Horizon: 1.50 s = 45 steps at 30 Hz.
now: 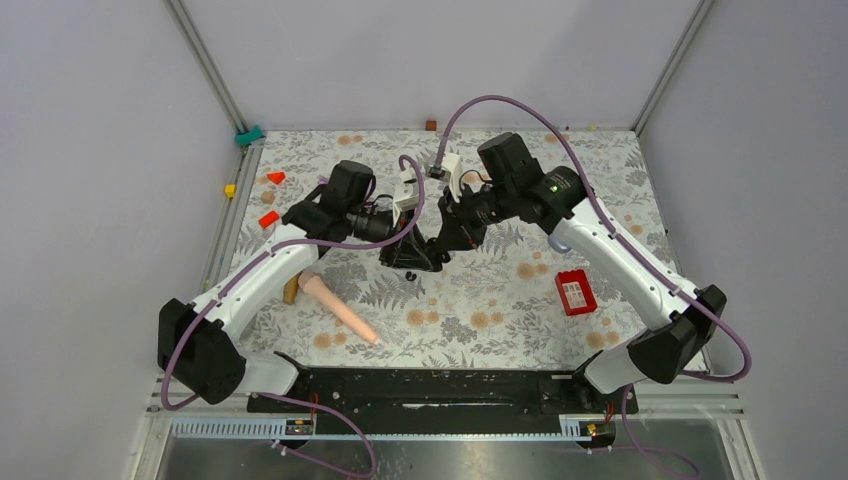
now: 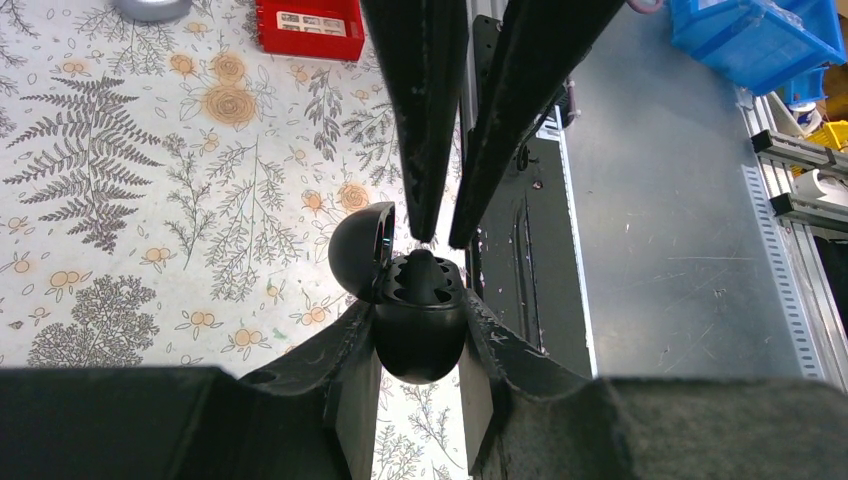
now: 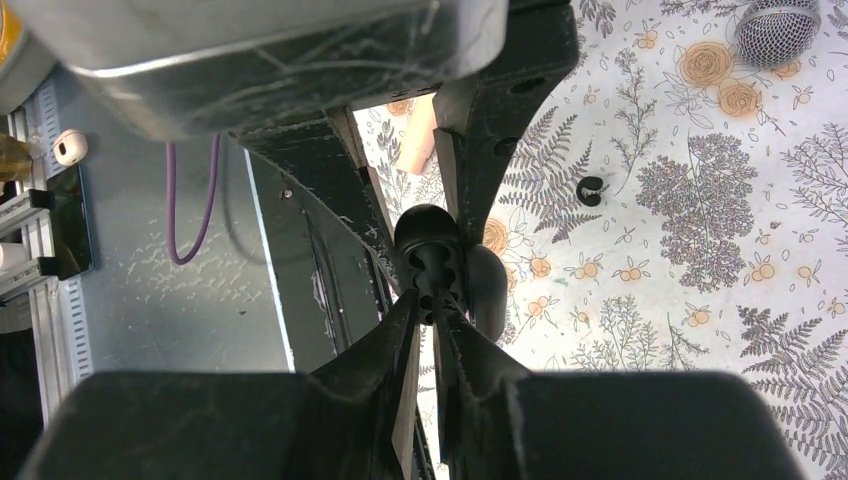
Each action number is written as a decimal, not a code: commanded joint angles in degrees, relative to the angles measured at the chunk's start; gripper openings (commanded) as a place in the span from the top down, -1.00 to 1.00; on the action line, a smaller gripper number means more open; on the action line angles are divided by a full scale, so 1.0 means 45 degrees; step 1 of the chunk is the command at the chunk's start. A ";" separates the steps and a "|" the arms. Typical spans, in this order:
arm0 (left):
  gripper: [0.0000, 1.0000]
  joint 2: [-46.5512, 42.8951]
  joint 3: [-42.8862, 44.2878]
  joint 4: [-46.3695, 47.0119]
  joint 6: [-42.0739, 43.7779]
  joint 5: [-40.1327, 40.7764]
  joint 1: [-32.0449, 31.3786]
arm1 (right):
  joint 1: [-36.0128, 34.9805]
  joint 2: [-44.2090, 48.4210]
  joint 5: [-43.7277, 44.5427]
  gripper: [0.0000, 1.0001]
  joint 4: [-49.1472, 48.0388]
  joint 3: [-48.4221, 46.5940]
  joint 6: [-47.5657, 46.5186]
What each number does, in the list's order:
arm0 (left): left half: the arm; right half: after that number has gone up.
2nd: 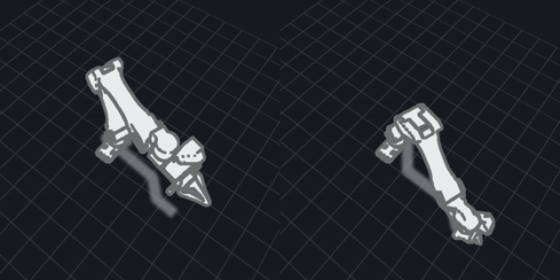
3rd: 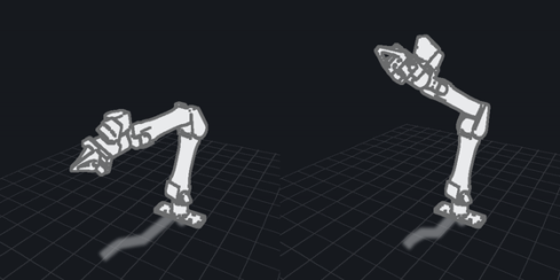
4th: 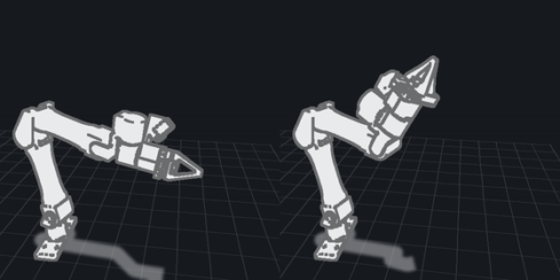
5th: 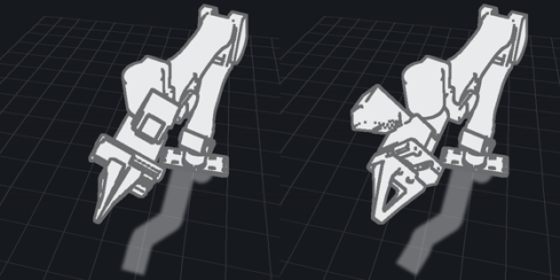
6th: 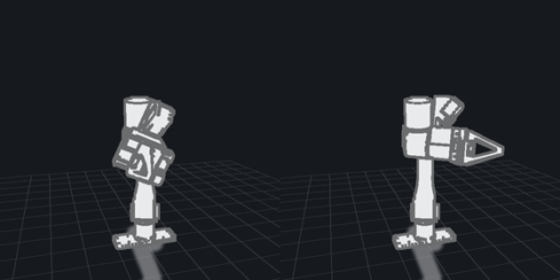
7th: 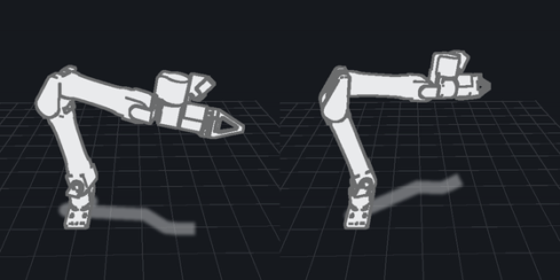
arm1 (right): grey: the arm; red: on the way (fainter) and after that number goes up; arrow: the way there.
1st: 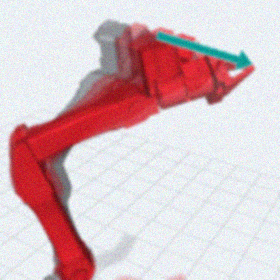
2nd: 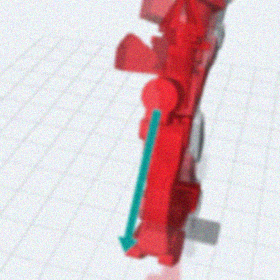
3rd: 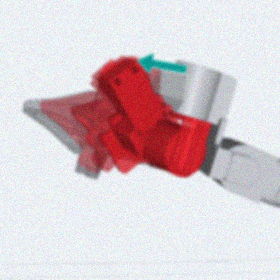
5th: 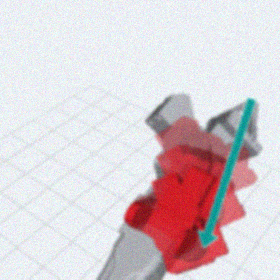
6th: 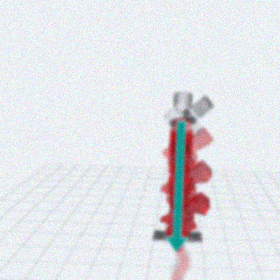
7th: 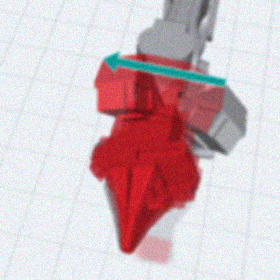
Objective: Insert the wireless bluetooth earbuds into the charging case
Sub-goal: Place the earbud in the charging case.
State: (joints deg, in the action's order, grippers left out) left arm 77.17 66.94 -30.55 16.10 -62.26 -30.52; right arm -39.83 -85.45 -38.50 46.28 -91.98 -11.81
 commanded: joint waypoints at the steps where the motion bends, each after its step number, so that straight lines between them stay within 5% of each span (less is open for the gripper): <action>1: 0.82 -0.0373 0.0643 0.0200 0.0204 -0.0592 -0.0004 | -0.0105 -0.0038 -0.0032 0.65 -0.0271 0.0169 -0.0037; 22: 0.82 -0.0378 0.0731 -0.0083 0.0426 -0.0679 -0.0010 | -0.0112 -0.0026 -0.2394 0.60 -0.0017 0.0001 -0.0012; 38: 0.83 -0.0496 0.0743 -0.0224 0.0680 -0.0480 0.0059 | -0.0111 0.1442 -0.0424 0.27 0.1171 -0.0943 -0.1590; 45: 0.85 -0.0980 0.0585 -0.0270 0.0950 -0.0335 0.0998 | -0.0066 0.2244 0.2813 0.03 -0.0437 0.0369 -0.1942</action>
State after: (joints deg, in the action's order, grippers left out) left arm 76.53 67.18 -33.41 18.35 -63.64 -29.28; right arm -39.88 -76.64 -36.40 49.56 -93.19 -18.92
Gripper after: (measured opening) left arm 0.301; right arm 0.480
